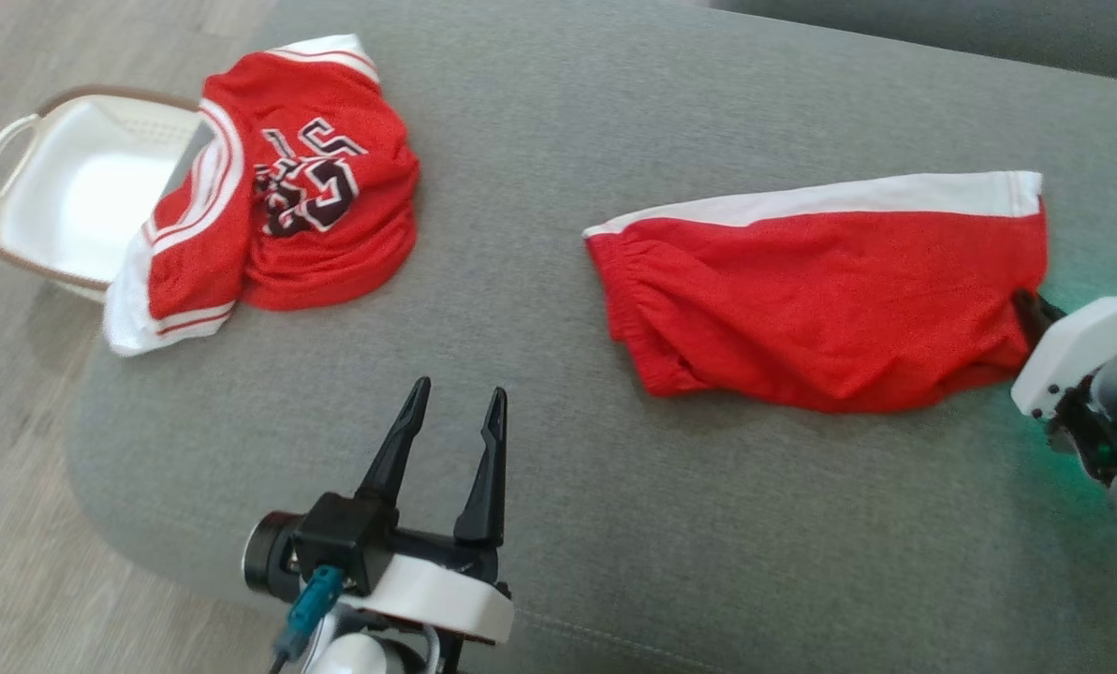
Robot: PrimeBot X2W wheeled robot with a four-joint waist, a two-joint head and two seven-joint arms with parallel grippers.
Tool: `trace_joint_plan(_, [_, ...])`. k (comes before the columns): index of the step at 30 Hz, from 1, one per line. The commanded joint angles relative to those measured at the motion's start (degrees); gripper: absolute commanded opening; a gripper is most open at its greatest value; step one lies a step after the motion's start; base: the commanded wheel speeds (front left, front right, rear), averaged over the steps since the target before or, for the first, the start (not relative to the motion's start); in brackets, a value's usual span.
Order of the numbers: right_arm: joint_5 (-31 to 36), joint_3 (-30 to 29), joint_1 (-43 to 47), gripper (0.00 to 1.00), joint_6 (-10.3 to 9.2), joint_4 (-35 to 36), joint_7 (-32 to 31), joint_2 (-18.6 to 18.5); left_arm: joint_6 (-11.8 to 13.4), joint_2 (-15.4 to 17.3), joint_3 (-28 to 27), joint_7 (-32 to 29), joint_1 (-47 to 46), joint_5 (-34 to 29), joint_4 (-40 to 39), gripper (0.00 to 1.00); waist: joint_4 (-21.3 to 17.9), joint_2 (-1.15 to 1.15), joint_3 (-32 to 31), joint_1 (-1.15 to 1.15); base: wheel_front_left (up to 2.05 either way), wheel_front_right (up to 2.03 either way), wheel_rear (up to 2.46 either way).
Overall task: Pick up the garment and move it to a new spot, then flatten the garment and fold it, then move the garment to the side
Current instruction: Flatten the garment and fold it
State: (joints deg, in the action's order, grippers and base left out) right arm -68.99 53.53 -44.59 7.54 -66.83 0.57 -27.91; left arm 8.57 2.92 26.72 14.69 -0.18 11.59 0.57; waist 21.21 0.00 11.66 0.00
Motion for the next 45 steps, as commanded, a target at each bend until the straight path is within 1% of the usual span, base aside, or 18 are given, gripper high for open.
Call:
trace_joint_plan(1, [0.18, 1.07, 1.02, 0.0, -0.05, -0.96, 0.31, -0.28, 0.16, -0.03, -2.07, 0.3, -1.38, -0.45, -2.15, 1.0, -1.47, 0.0, 0.18, 0.0, 0.0, 0.0, 0.0])
trace_joint_plan(6, [0.95, 1.15, -0.28, 0.0, -0.05, -2.33, 1.94, -1.77, 0.02, -0.03, -2.58, 0.3, -1.99, -0.21, -2.15, 1.0, -6.55, 0.0, 0.38, 0.0, 0.0, 0.0, 0.0])
trace_joint_plan(12, [2.87, 2.33, -1.98, 0.0, -0.05, -3.2, 2.48, -4.86, -0.39, -0.03, -2.85, 0.3, -3.17, -0.1, -2.11, 1.0, -14.5, 0.0, 0.4, 0.0, 0.0, 0.0, 0.0])
trace_joint_plan(15, [4.13, 2.91, -3.97, 0.0, -0.05, -3.75, 2.81, -5.73, -0.59, -0.04, -3.24, 0.3, -3.73, -0.5, -1.91, 1.0, -18.41, 0.0, 0.8, 0.0, 0.0, 0.0, 0.0])
trace_joint_plan(18, [5.21, 3.18, -6.27, 0.0, -0.05, -4.16, 3.92, -5.55, -1.11, -0.04, -3.33, 0.3, -4.73, -0.42, -1.36, 1.0, -21.05, 0.0, 1.42, 0.0, 0.0, 0.0, 0.0])
trace_joint_plan(21, [6.16, 3.86, -7.62, 0.0, -0.05, -3.12, 4.47, -4.52, -1.45, -0.04, -3.17, 0.3, -5.64, -0.22, -0.65, 1.0, -22.41, 0.0, 1.48, 0.0, 0.0, 0.0, 0.0])
trace_joint_plan(25, [7.31, 4.75, -8.84, 0.0, -0.05, -0.3, 5.91, -3.42, -1.55, -0.04, -3.06, 0.3, -6.02, -0.04, 0.06, 1.0, -22.87, 0.0, 0.88, 0.0, 0.0, 0.0, 0.0])
trace_joint_plan(30, [8.64, 5.58, -10.06, 0.0, -0.05, 3.05, 7.57, -2.52, -1.7, -0.04, -2.99, 0.3, -5.53, 0.1, 0.57, 1.0, -22.08, 0.0, -0.41, 0.0, 0.0, 0.0, 0.0])
trace_joint_plan(35, [11.19, 7.18, -11.34, 0.0, -0.05, 6.68, 7.91, -0.34, -1.66, -0.04, -2.76, 0.3, -4.48, 0.6, 0.87, 1.0, -19.76, 0.0, -2.21, 0.0, 0.0, 0.0, 0.0])
trace_joint_plan(40, [13.63, 9.15, -10.98, 0.0, -0.05, 11.46, 6.19, 2.12, -1.86, -0.04, -2.2, 0.3, -3.74, 1.2, 1.07, 1.0, -16.68, 0.0, -3.4, 0.0, 0.0, 0.0, 0.0])
trace_joint_plan(45, [14.87, 9.53, -9.2, 0.0, -0.05, 17.9, 4.04, 2.65, -1.76, -0.04, -1.67, 0.3, -3.19, 1.88, 1.24, 1.0, -14.1, 0.0, -3.71, 0.0, 0.0, 0.0, 0.0])
